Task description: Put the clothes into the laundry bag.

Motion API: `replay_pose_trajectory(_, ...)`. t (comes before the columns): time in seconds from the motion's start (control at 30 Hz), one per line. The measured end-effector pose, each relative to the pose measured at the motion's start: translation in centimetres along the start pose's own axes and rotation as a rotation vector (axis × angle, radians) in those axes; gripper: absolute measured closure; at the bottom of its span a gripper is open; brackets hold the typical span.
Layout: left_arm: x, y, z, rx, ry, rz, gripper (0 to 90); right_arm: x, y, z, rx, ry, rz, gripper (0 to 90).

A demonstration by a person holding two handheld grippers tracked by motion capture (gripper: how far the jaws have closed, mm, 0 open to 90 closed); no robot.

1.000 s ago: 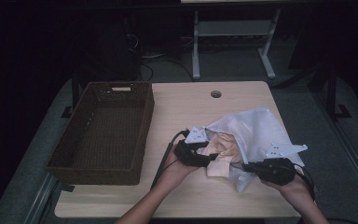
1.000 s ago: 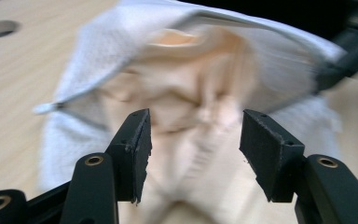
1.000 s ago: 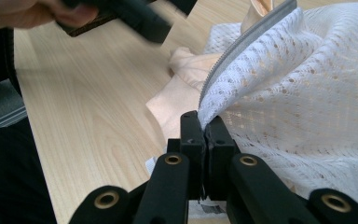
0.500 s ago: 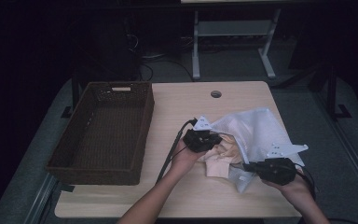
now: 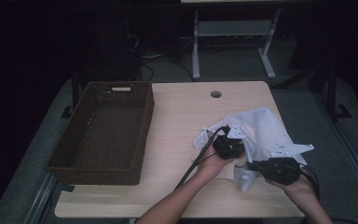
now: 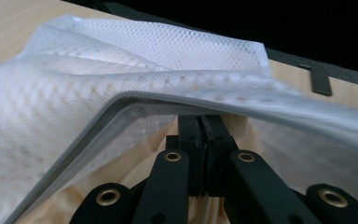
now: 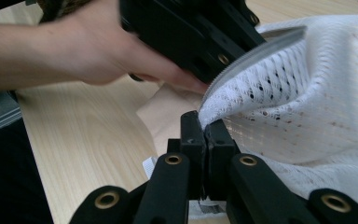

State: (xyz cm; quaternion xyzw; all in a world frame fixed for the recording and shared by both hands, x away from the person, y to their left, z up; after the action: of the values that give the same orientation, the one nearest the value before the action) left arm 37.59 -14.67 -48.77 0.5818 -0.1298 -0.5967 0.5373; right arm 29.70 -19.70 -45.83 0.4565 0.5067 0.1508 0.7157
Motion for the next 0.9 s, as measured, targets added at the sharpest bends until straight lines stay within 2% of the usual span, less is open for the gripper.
replay_pose_trajectory(0.1,0.7,-0.4,0.1,-0.014,-0.018,-0.007,87.9,-0.5,-0.5,0.0,-0.003,-0.010,-0.011,88.0)
replay_pose_trajectory(0.13,1.2,-0.7,0.3,-0.021,-0.025,-0.011,87.8,-1.2,-1.4,0.1,0.015,-0.020,-0.011,88.0)
replay_pose_trajectory(0.17,1.2,-0.7,0.3,-0.021,-0.025,-0.011,87.7,-1.2,-1.4,0.1,0.015,-0.020,-0.011,88.0)
replay_pose_trajectory(0.2,1.6,-0.9,0.3,-0.019,-0.021,-0.017,87.4,-1.5,-2.3,0.1,0.033,-0.022,-0.017,88.0)
replay_pose_trajectory(0.27,1.6,-0.9,0.4,-0.019,-0.014,-0.012,85.4,-1.5,-2.8,0.3,0.044,-0.018,-0.026,88.0)
replay_pose_trajectory(0.33,1.5,-0.8,0.5,-0.021,-0.013,-0.010,82.0,-1.4,-2.8,0.4,0.043,-0.019,-0.024,88.0)
replay_pose_trajectory(0.37,1.1,-0.7,0.6,-0.024,-0.014,-0.007,75.2,-1.4,-2.6,0.3,0.041,-0.017,-0.024,88.0)
replay_pose_trajectory(0.4,0.0,-0.6,0.8,-0.023,-0.021,-0.013,64.4,-1.3,-2.6,0.2,0.034,-0.010,-0.026,88.0)
replay_pose_trajectory(0.43,0.0,-0.6,0.8,-0.023,-0.021,-0.013,60.9,-1.3,-2.6,0.2,0.034,-0.010,-0.026,88.0)
replay_pose_trajectory(0.47,-1.0,-0.6,0.9,-0.018,-0.030,-0.016,60.9,-1.3,-2.7,0.1,0.035,-0.007,-0.029,87.9)
replay_pose_trajectory(0.5,-1.7,-0.6,1.0,-0.016,-0.032,-0.018,56.7,-1.3,-2.8,0.1,0.034,-0.005,-0.030,88.0)
replay_pose_trajectory(0.53,-3.6,-0.8,0.7,-0.017,-0.040,-0.023,53.4,-1.3,-2.8,0.2,0.039,-0.006,-0.029,87.9)
replay_pose_trajectory(0.57,-3.6,-0.8,0.7,-0.017,-0.040,-0.023,52.2,-1.3,-2.8,0.2,0.039,-0.006,-0.029,87.9)
replay_pose_trajectory(0.6,-5.5,-1.0,-0.5,-0.013,-0.012,-0.022,52.1,-1.3,-2.8,0.3,0.041,-0.008,-0.028,88.0)
replay_pose_trajectory(0.63,-5.5,-1.0,-0.5,-0.013,-0.012,-0.022,52.1,-1.3,-2.8,0.3,0.041,-0.008,-0.028,87.9)
replay_pose_trajectory(0.7,-7.0,-1.2,-2.7,-0.024,0.055,-0.019,52.1,-1.3,-2.8,0.2,0.041,-0.007,-0.030,87.9)
replay_pose_trajectory(0.73,-8.0,-1.6,-5.6,-0.077,0.120,-0.026,52.1,-1.2,-2.8,0.2,0.036,-0.007,-0.032,87.9)
replay_pose_trajectory(0.77,-8.0,-1.6,-5.6,-0.077,0.120,-0.026,51.4,-1.2,-2.8,0.2,0.036,-0.007,-0.032,87.9)
replay_pose_trajectory(0.8,-8.1,-1.9,-7.9,-0.122,0.163,-0.035,51.4,-1.1,-2.7,0.1,0.034,-0.007,-0.032,88.0)
replay_pose_trajectory(0.83,-8.1,-2.2,-9.4,-0.144,0.192,-0.050,49.5,-1.1,-2.7,0.1,0.033,-0.006,-0.035,87.9)
replay_pose_trajectory(0.9,-7.5,-2.8,-11.4,-0.190,0.208,-0.079,45.8,-1.0,-2.7,0.1,0.033,-0.006,-0.036,87.9)
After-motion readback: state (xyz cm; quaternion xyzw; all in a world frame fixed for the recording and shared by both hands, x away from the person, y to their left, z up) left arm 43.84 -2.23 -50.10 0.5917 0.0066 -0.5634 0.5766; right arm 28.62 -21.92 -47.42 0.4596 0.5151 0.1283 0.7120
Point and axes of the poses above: each handheld gripper's, and its own axes: x roughly forward along the jaws, y roughly out of its top, z roughly to its right, the point moved 9 cm from there along x, roughly forward along the jaws, and after that the axes turned 15 degrees about -x, right-handed, at the moved point
